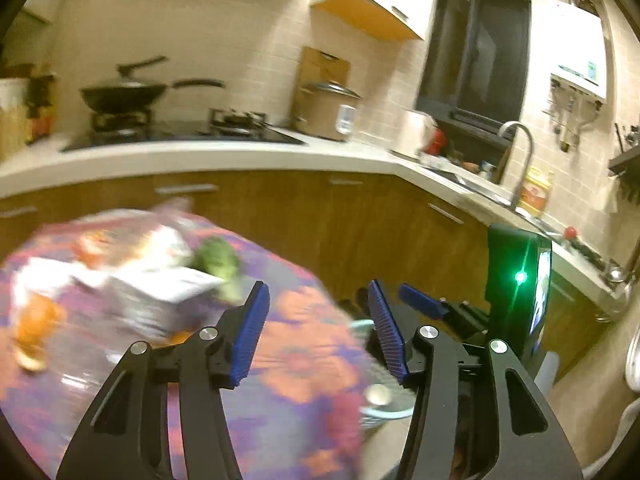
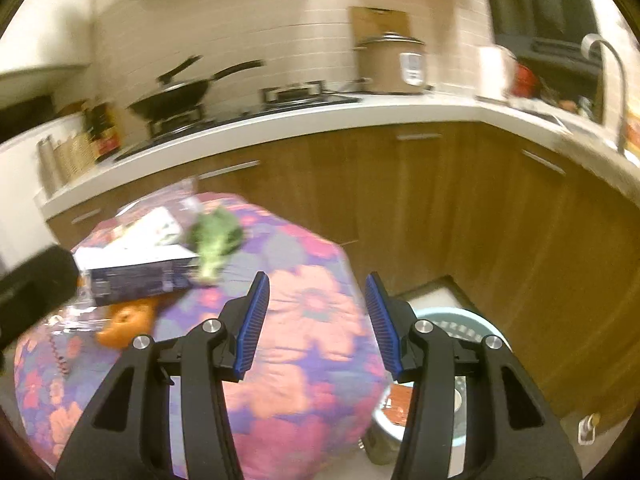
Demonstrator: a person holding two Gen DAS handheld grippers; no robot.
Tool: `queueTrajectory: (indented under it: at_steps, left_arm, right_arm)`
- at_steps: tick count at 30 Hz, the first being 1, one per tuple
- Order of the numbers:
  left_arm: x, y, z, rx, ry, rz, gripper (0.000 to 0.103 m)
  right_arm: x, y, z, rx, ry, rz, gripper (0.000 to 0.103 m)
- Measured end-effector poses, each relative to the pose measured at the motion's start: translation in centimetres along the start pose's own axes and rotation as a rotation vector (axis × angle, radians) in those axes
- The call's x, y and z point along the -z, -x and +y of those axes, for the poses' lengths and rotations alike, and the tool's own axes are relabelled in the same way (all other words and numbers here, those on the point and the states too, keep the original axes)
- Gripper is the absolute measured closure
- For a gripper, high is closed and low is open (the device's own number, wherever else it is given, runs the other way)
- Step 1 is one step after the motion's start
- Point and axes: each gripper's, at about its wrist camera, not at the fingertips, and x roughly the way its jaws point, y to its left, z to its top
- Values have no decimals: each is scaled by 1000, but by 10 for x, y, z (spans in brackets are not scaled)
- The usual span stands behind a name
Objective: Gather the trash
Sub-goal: 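Move both grippers back to the table toward the orange peel and bok choy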
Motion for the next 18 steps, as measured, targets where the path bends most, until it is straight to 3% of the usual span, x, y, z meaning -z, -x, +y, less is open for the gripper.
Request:
queueTrajectory:
  at_steps: [5, 10, 14, 18]
  left_arm:
    - [-10, 34, 74, -143, 2, -24, 46]
    - [-11, 50, 157, -284, 59, -2, 45]
    - [-7, 51, 211, -298, 114, 56, 45]
    - [5, 38, 245, -227, 139, 150, 46]
  right_arm:
    - [-10, -31, 56, -31, 105, 63, 57]
    - [-19, -75, 85, -51, 152, 128, 57]
    - [-28, -107, 89, -58, 141, 179, 57]
    - [-38, -137, 78, -78, 90, 232, 57]
